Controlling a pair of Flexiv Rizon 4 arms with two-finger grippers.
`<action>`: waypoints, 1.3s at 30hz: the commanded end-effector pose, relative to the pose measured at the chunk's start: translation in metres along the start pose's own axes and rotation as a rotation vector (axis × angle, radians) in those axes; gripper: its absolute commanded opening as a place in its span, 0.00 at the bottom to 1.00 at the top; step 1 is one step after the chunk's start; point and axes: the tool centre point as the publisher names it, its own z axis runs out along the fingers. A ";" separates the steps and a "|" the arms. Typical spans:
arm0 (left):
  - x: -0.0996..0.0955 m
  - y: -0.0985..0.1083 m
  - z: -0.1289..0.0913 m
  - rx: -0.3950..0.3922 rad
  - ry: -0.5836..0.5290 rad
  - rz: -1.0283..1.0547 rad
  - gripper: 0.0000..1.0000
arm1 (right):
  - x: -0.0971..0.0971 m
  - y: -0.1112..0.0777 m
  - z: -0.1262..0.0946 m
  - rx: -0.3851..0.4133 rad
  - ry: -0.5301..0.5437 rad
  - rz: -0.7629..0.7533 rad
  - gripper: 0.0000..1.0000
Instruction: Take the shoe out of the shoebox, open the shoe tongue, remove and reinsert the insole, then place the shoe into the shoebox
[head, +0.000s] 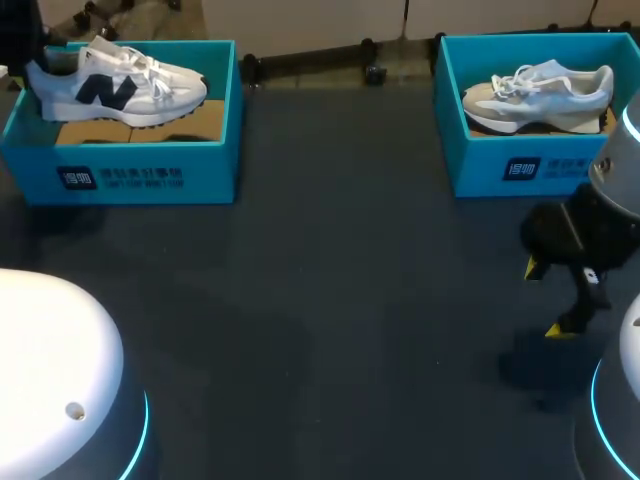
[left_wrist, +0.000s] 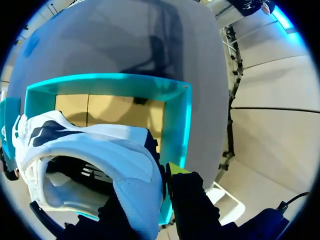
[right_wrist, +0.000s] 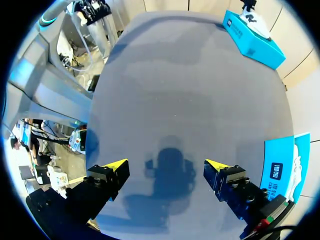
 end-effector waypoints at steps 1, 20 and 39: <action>0.000 -0.020 0.003 -0.023 0.000 0.017 0.00 | 0.001 0.000 0.001 0.001 -0.002 0.000 1.00; -0.014 -0.031 0.049 0.031 0.003 -0.015 0.00 | 0.001 0.000 0.001 0.001 -0.002 0.000 1.00; -0.018 -0.036 0.090 0.085 -0.036 -0.010 0.00 | 0.001 0.000 0.001 0.001 -0.002 0.000 1.00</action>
